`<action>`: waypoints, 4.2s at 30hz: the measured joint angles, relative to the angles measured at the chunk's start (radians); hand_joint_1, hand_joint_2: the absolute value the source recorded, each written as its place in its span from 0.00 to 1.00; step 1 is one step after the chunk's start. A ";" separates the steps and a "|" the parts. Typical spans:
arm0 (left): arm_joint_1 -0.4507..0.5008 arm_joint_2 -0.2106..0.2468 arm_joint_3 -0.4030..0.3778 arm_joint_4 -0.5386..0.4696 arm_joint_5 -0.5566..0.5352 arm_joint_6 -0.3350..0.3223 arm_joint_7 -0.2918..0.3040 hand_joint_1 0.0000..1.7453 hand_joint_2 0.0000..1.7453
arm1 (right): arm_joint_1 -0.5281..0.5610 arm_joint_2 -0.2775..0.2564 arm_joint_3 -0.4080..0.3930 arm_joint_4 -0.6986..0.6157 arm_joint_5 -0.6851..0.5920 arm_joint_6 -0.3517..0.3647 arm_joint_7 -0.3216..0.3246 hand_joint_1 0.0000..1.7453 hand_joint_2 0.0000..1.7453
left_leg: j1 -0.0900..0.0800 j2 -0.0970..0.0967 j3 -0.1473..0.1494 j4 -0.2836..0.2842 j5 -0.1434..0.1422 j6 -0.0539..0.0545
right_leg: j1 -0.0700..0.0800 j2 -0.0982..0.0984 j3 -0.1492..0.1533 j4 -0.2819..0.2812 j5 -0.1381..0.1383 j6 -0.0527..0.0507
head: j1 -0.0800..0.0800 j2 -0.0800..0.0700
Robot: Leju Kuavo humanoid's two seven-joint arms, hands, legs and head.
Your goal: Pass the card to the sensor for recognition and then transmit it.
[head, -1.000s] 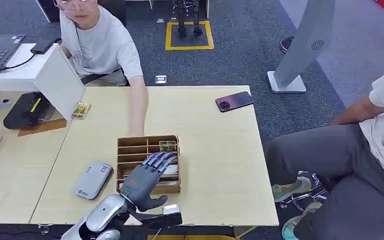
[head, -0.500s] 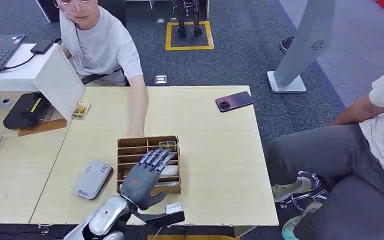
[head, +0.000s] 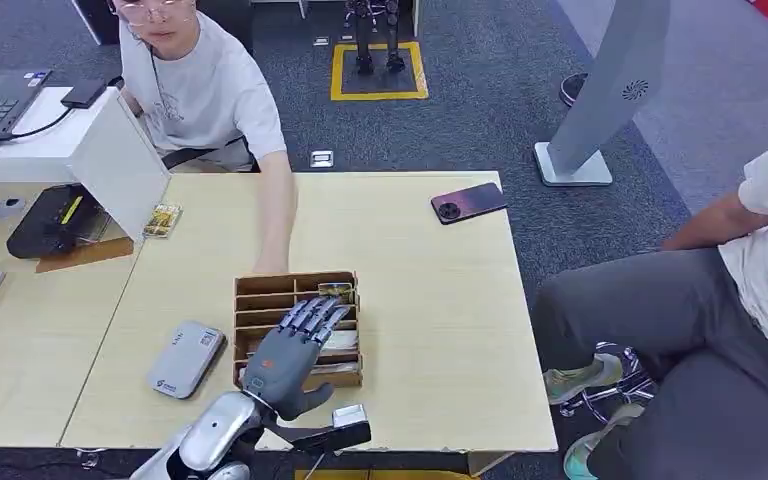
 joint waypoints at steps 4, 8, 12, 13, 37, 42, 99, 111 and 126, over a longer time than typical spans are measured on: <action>0.000 0.000 0.000 0.000 0.000 0.000 0.000 0.00 1.00 | 0.000 0.000 0.000 0.000 0.000 0.000 0.000 0.00 1.00 | 0.000 0.000 0.000 0.000 0.000 0.000 | 0.000 0.000 0.000 0.000 0.000 0.000 | 0.000 0.000; 0.000 0.000 0.001 0.001 0.000 0.000 0.000 0.00 1.00 | 0.000 0.000 0.000 0.000 0.000 0.000 0.000 0.00 1.00 | 0.000 0.000 0.000 0.000 0.000 0.000 | 0.000 0.000 0.000 0.000 0.000 0.000 | 0.000 0.000; 0.000 0.000 0.001 0.001 0.000 0.000 0.000 0.00 1.00 | 0.000 0.000 0.000 0.000 0.000 0.000 0.000 0.00 1.00 | 0.000 0.000 0.000 0.000 0.000 0.000 | 0.000 0.000 0.000 0.000 0.000 0.000 | 0.000 0.000; 0.000 0.000 0.001 0.001 0.000 0.000 0.000 0.00 1.00 | 0.000 0.000 0.000 0.000 0.000 0.000 0.000 0.00 1.00 | 0.000 0.000 0.000 0.000 0.000 0.000 | 0.000 0.000 0.000 0.000 0.000 0.000 | 0.000 0.000; 0.000 0.000 0.001 0.001 0.000 0.000 0.000 0.00 1.00 | 0.000 0.000 0.000 0.000 0.000 0.000 0.000 0.00 1.00 | 0.000 0.000 0.000 0.000 0.000 0.000 | 0.000 0.000 0.000 0.000 0.000 0.000 | 0.000 0.000; 0.000 0.000 0.001 0.001 0.008 -0.007 -0.007 1.00 1.00 | 0.000 0.000 0.000 0.000 0.000 0.000 0.000 0.00 1.00 | 0.000 0.000 0.000 0.000 0.000 0.000 | 0.000 0.000 0.000 0.000 0.000 0.000 | 0.000 0.000; -0.006 0.001 0.001 0.011 0.159 -0.061 -0.099 0.00 1.00 | 0.003 0.000 -0.003 0.000 -0.009 -0.004 -0.013 0.00 1.00 | 0.000 0.000 0.000 0.000 0.000 0.000 | 0.000 0.000 0.000 0.000 0.000 0.000 | 0.000 0.000; -0.005 0.011 0.001 -0.044 0.373 -0.130 -0.201 0.00 1.00 | 0.004 0.000 -0.011 0.000 -0.020 -0.005 -0.019 0.00 1.00 | 0.000 0.000 0.000 0.000 0.000 0.000 | 0.000 0.000 0.000 0.000 0.000 0.000 | 0.000 0.000; -0.021 0.131 0.003 -0.190 0.309 -0.067 -0.179 0.00 1.00 | 0.006 0.000 -0.034 0.000 -0.027 -0.005 -0.030 0.00 1.00 | 0.000 0.000 0.000 0.000 0.000 0.000 | 0.000 0.000 0.000 0.000 0.000 0.000 | 0.000 0.000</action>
